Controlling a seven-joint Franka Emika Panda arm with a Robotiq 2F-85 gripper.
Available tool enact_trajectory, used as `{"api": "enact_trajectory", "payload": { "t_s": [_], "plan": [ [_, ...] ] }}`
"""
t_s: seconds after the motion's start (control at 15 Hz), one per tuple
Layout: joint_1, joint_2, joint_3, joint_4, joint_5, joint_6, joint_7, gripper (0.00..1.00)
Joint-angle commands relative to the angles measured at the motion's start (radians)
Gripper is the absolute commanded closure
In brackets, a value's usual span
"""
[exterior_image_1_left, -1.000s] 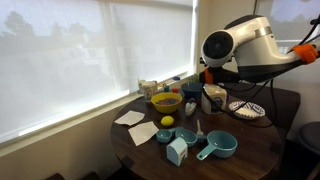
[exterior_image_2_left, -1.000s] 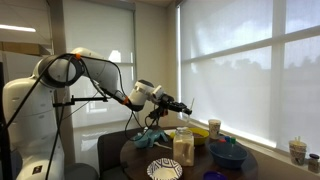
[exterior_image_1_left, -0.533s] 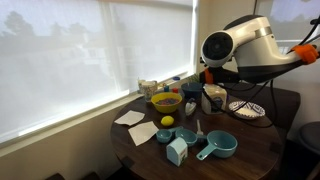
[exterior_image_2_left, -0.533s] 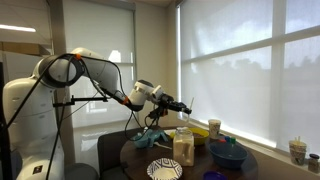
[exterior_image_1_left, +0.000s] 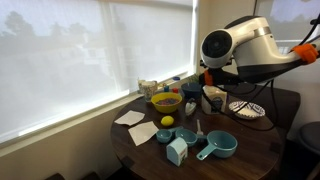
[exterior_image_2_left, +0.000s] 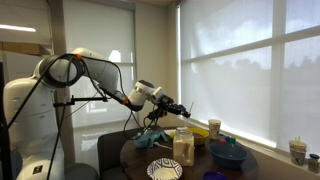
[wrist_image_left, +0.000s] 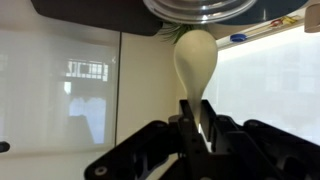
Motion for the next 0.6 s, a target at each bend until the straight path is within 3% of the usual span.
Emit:
{"api": "enact_trajectory", "payload": {
  "t_s": [0.0,0.33,0.53],
  "plan": [
    [0.0,-0.028,-0.026,0.01,0.107,0.081,-0.016,0.96],
    [-0.015,-0.089,-0.058,0.009,0.193,0.176,-0.018,0.96],
    [-0.015,-0.13,-0.087,0.0,0.325,0.298,-0.073,0.96]
  ]
}}
